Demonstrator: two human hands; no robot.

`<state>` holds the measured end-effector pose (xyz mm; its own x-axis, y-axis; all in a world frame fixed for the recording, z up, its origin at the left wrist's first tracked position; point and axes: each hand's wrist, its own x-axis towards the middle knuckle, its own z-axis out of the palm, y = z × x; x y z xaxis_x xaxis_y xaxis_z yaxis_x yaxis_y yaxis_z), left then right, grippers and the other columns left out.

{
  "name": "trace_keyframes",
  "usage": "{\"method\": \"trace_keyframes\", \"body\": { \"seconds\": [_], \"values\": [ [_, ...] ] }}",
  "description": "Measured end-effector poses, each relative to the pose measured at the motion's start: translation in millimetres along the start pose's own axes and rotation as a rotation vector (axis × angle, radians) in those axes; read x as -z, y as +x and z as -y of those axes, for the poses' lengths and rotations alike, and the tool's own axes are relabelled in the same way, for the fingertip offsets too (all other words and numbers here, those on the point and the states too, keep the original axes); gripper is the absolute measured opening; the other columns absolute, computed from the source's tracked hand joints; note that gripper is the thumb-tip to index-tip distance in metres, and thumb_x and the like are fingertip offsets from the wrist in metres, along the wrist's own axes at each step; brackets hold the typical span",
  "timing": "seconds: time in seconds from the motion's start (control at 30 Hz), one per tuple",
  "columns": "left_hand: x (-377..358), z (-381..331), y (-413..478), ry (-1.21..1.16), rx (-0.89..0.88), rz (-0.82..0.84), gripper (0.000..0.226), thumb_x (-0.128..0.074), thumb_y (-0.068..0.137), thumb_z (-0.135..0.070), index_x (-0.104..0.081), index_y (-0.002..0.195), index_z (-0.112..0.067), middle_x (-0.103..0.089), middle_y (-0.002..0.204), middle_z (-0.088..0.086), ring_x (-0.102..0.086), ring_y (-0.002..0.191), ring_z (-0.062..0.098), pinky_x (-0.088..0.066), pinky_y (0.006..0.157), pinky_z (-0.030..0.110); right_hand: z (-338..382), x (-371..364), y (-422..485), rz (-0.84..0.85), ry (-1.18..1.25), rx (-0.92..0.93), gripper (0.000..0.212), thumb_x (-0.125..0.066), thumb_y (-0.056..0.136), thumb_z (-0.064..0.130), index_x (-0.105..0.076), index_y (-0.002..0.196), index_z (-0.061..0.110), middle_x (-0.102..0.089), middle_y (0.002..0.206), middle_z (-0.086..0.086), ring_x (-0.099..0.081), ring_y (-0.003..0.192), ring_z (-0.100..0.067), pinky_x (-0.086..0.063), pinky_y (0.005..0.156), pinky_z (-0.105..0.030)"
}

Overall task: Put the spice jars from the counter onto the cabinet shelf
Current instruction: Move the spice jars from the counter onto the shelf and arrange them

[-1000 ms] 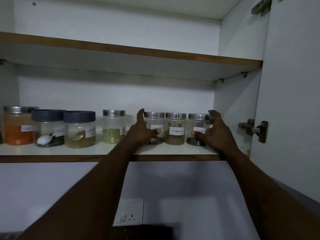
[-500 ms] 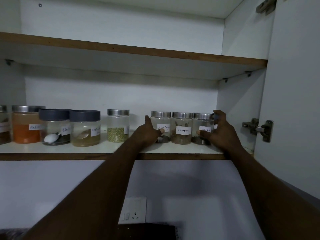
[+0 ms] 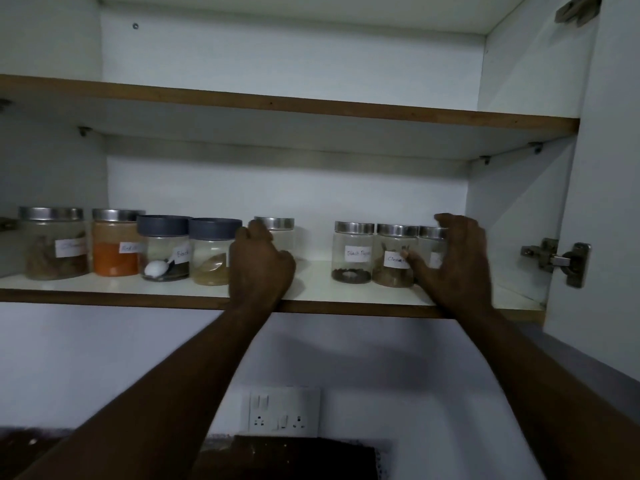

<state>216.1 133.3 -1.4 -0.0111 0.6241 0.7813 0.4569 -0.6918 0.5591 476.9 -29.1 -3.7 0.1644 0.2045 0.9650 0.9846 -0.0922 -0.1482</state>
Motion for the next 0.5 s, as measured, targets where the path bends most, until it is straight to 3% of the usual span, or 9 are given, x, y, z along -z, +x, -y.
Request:
{"method": "trace_keyframes", "body": {
  "seconds": [0.07,0.17,0.27,0.37,0.5],
  "values": [
    [10.5,12.8,6.7,0.013,0.068,0.037,0.053,-0.077,0.077,-0.019,-0.050,0.123,-0.012,-0.055,0.123,0.011,-0.060,0.104,0.030,-0.043,0.075,0.030,40.4,-24.4,-2.2,0.094,0.141,0.038,0.064,-0.077,0.084,0.045,-0.050,0.135,0.018,-0.051,0.126,-0.004,-0.053,0.110,-0.020,-0.053,0.089,-0.044],
    [12.5,20.3,9.4,0.028,0.076,0.086,0.059,-0.077,0.077,-0.018,-0.047,0.127,-0.012,-0.056,0.126,0.012,-0.060,0.109,0.032,-0.046,0.080,0.033,102.6,-66.9,-2.6,0.296,0.318,0.045,0.057,-0.080,0.084,0.038,-0.053,0.132,0.022,-0.055,0.120,0.003,-0.057,0.099,-0.011,-0.056,0.084,-0.041],
    [9.6,23.3,14.1,0.019,0.091,0.161,0.058,-0.079,0.077,-0.023,-0.052,0.126,-0.008,-0.064,0.121,0.013,-0.063,0.108,0.032,-0.051,0.084,0.037,145.3,-101.7,2.9,0.437,0.379,-0.096,0.069,-0.078,0.084,0.040,-0.044,0.142,0.026,-0.055,0.131,0.000,-0.060,0.111,-0.017,-0.055,0.092,-0.040],
    [8.5,26.8,22.3,-0.015,0.136,0.302,0.061,-0.082,0.077,-0.028,-0.052,0.125,-0.004,-0.066,0.118,0.015,-0.063,0.108,0.033,-0.049,0.080,0.034,163.4,-123.6,9.8,0.530,0.379,-0.255,0.088,-0.079,0.081,0.036,-0.031,0.154,0.019,-0.052,0.143,-0.011,-0.056,0.125,-0.029,-0.048,0.098,-0.035],
    [9.6,31.6,34.4,-0.008,0.214,0.485,0.065,-0.074,0.083,-0.024,-0.043,0.138,-0.008,-0.062,0.127,0.016,-0.059,0.117,0.034,-0.047,0.089,0.036,163.4,-133.3,15.6,0.634,0.404,-0.384,0.095,-0.082,0.079,0.032,-0.026,0.153,0.013,-0.063,0.122,-0.006,-0.061,0.116,-0.027,-0.050,0.090,-0.035]
  ]
}}
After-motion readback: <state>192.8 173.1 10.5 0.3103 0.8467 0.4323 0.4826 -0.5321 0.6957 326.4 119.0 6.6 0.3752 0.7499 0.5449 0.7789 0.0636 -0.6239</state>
